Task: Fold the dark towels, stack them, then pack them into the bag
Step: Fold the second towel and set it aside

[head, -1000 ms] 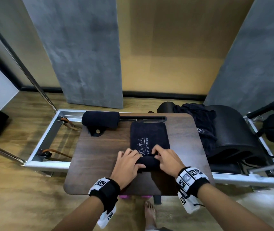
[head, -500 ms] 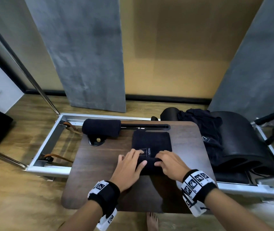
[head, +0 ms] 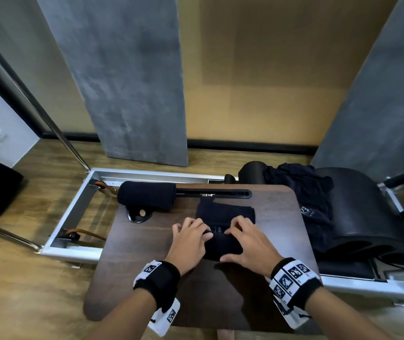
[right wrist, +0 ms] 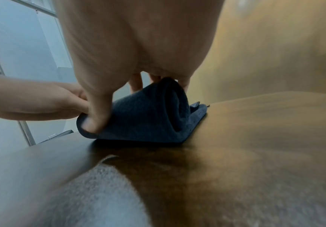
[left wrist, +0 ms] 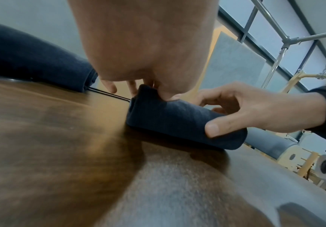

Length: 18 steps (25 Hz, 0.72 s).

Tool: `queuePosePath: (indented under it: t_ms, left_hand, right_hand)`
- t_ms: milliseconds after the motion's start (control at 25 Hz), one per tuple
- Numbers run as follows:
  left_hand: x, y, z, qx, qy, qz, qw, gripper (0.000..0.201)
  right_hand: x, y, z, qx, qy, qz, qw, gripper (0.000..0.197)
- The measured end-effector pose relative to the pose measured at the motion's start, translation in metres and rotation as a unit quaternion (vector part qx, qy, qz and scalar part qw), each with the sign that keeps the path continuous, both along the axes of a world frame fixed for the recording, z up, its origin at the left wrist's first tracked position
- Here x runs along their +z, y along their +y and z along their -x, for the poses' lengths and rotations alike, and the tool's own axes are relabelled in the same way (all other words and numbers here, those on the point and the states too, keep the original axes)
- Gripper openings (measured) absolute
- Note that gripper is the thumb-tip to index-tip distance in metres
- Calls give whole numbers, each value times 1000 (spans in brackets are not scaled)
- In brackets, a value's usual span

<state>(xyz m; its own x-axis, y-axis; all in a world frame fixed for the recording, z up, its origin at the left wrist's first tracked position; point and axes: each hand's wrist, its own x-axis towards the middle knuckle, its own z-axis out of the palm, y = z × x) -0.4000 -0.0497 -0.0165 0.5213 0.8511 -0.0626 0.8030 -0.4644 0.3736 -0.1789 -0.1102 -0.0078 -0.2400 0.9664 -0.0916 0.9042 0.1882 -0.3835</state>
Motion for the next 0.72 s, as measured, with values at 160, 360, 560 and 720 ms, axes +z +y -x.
queuePosePath:
  t_ms: [160, 360, 560, 720]
  left_hand:
    - [5, 9, -10, 15, 2, 25, 1000, 28]
    - [7, 6, -8, 70, -144, 78, 984, 35]
    - [-4, 13, -14, 112, -116, 67, 985, 46]
    - [-11, 33, -22, 157, -134, 102, 973, 53]
  right_hand:
    - [0, 10, -5, 5, 25, 12, 1000, 52]
    - [9, 34, -15, -66, 153, 88, 982, 12]
    - [4, 44, -20, -100, 202, 14, 974, 17]
    - [-3, 41, -35, -117, 193, -1, 974, 51]
